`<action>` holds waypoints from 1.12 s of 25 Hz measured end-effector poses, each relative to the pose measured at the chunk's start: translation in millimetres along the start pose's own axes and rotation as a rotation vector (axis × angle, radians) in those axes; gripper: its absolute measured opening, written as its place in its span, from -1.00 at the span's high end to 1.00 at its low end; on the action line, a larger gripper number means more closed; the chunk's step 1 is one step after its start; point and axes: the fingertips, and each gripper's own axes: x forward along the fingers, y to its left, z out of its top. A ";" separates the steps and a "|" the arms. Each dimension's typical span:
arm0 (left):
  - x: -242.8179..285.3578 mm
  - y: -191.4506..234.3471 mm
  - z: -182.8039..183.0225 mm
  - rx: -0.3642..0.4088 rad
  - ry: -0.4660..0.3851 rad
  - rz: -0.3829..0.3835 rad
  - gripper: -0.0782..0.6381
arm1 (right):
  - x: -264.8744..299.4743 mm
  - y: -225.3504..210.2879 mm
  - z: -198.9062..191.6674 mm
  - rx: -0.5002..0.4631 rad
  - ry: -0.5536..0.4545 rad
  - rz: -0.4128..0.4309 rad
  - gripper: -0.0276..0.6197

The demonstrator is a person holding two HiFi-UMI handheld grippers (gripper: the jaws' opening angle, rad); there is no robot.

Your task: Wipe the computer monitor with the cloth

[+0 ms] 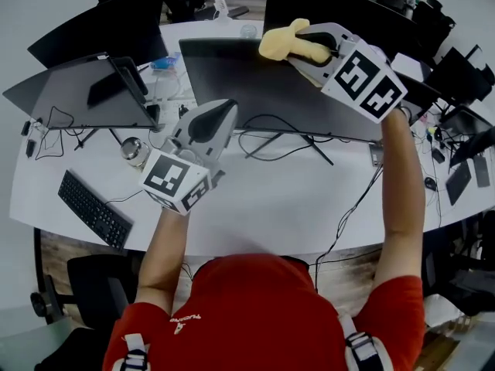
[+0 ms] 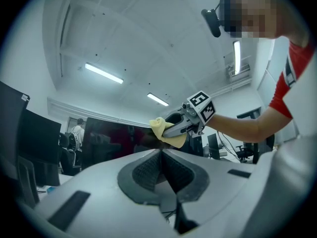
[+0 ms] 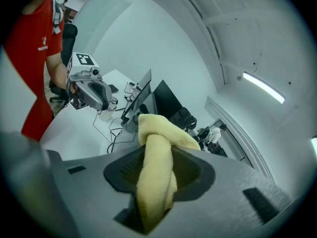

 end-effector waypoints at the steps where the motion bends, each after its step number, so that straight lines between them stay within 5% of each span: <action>1: 4.7 -6.0 -1.2 -0.001 0.001 -0.001 0.75 | -6.2 -1.9 -8.3 0.002 -0.001 -0.002 0.46; 28: 123.7 -134.1 -29.7 0.016 0.048 -0.028 0.75 | -160.2 -41.7 -191.3 0.031 -0.033 -0.046 0.47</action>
